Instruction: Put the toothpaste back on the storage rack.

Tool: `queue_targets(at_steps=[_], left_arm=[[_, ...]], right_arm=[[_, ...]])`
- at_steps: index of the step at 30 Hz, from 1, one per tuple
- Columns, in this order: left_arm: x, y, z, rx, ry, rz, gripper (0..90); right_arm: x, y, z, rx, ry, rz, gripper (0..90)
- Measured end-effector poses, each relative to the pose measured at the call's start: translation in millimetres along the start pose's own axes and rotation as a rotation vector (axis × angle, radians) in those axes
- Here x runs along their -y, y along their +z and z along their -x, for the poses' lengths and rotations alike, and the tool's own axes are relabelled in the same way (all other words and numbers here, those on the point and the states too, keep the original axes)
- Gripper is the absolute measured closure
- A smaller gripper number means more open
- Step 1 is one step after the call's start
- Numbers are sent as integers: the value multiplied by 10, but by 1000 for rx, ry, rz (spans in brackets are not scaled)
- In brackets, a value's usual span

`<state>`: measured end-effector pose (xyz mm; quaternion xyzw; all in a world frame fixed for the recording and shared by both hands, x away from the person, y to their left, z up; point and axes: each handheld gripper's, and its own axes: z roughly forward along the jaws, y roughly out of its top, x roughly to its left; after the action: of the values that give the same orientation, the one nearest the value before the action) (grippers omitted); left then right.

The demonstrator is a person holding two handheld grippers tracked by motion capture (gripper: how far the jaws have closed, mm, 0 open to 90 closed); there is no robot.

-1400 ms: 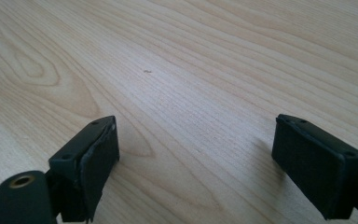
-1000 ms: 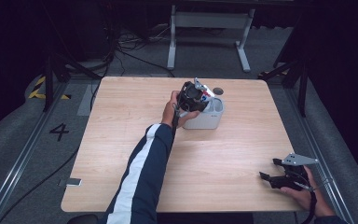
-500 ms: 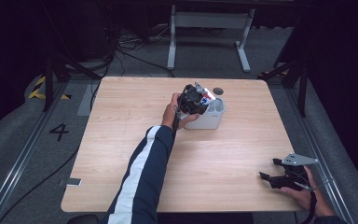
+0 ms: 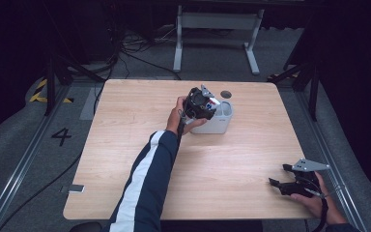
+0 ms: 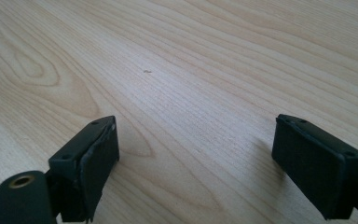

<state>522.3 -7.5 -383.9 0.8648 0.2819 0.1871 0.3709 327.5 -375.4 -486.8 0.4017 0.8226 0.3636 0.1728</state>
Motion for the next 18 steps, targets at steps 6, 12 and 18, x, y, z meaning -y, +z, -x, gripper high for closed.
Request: queue_targets(at_steps=[6,12,18], left_arm=[[8,-62,-2,-5,-15,12,391],[37,-129,-8,-7,-22,27,375],[53,-212,21,-17,-2,21,325]], right_arm=[[0,-1,-1,0,1,-1,148],[0,0,-1,-1,2,-1,148],[0,0,-2,0,2,-1,148]])
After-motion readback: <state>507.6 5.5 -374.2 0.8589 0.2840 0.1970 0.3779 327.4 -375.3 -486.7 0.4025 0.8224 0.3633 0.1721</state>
